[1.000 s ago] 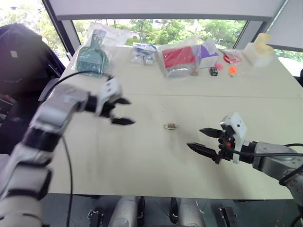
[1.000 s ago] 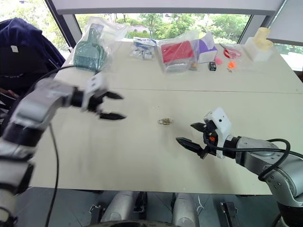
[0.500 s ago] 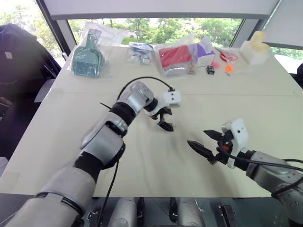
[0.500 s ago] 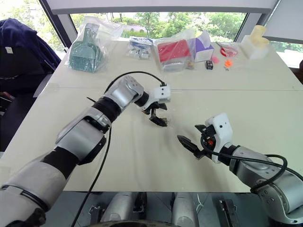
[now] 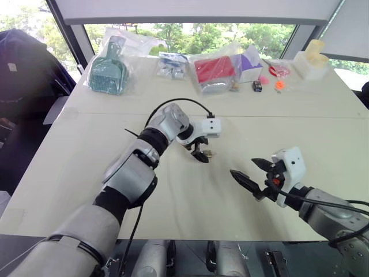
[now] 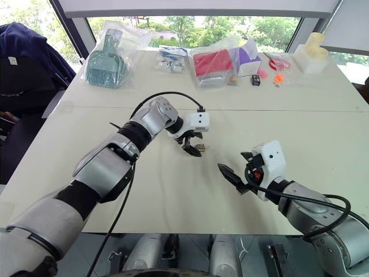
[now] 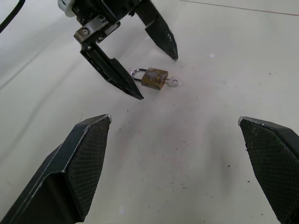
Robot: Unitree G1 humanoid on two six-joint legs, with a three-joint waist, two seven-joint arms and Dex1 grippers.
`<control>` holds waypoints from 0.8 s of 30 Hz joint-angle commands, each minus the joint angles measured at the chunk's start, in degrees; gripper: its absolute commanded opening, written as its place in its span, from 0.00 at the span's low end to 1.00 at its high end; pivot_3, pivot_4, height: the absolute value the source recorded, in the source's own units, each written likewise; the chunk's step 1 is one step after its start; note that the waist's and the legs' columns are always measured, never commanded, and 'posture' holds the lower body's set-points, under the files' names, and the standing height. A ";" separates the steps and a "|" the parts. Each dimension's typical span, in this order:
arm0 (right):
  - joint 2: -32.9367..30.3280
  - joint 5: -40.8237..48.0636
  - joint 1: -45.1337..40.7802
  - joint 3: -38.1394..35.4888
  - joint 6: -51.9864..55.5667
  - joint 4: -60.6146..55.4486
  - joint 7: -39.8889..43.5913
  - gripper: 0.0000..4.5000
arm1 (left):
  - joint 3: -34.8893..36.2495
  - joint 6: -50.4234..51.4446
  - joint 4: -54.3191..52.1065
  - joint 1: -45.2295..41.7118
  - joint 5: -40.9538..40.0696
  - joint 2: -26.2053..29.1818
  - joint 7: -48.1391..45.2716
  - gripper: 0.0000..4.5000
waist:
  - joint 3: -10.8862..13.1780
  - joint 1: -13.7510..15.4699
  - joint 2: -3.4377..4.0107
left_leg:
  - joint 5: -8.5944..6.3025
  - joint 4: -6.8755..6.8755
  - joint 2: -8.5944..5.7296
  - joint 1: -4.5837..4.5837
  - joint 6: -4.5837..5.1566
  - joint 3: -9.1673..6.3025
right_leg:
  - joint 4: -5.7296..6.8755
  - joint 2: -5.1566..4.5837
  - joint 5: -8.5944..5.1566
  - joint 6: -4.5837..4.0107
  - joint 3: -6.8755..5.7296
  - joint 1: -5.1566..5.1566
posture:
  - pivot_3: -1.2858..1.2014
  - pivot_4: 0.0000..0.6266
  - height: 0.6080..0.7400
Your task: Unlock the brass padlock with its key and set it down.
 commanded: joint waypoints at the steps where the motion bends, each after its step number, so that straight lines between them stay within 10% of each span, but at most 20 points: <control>1: 0.37 -0.40 -0.68 0.00 -1.21 -0.75 0.08 1.00 | -1.60 -0.40 -0.52 2.65 2.77 0.34 -2.05 0.51 | -0.02 0.00 0.01 | 0.00 0.02 0.00 0.00 0.00 0.00 | 0.01 0.00 0.00 0.00 0.00 0.01 | 0.52 0.24 0.96; 5: 0.47 -0.10 -1.32 0.13 -0.82 -0.36 0.02 1.00 | -1.48 0.81 -3.17 5.34 3.10 1.15 -3.11 0.15 | -0.09 0.00 -0.01 | -0.02 0.06 0.00 0.06 0.03 -0.01 | 0.01 -0.01 0.00 -0.01 0.00 0.10 | 0.52 0.24 0.96; 24: 9.71 23.56 -21.34 -3.98 1.98 17.37 -10.18 1.00 | 16.09 -4.00 -42.31 14.98 -12.83 11.77 0.64 0.15 | -0.10 -0.12 0.05 | -0.02 0.18 -0.03 0.07 0.01 -0.04 | 0.05 -0.07 0.03 -0.04 0.00 0.17 | 0.52 0.24 0.96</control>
